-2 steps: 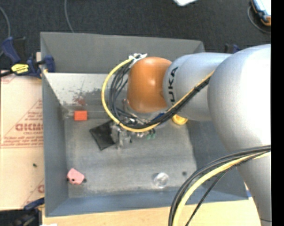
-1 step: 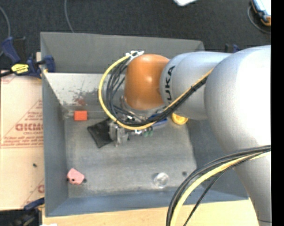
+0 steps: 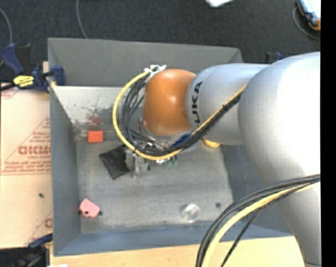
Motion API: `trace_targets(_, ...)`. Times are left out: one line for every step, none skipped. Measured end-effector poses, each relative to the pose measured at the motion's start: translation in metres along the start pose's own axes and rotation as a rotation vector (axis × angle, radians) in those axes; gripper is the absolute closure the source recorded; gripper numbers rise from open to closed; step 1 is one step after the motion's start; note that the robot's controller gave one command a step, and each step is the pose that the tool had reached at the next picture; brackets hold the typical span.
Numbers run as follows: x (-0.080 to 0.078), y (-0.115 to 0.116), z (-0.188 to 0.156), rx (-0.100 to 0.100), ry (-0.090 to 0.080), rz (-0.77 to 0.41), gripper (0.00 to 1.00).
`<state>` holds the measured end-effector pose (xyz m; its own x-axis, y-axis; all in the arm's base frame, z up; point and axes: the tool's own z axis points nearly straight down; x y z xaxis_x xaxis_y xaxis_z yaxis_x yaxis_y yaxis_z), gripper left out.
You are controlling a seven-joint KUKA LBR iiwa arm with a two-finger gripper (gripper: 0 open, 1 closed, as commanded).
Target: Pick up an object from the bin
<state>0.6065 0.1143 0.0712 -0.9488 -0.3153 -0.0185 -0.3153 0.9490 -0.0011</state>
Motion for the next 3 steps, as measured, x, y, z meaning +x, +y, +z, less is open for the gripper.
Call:
trace_targets(-0.023,0.001,-0.011,0.001,-0.001,-0.06,1.0)
trace_targets(-0.041,0.025,-0.011,-0.001,-0.006,0.012,1.0)
trace_targets(-0.031,0.028,-0.004,0.0,-0.004,0.005,1.0)
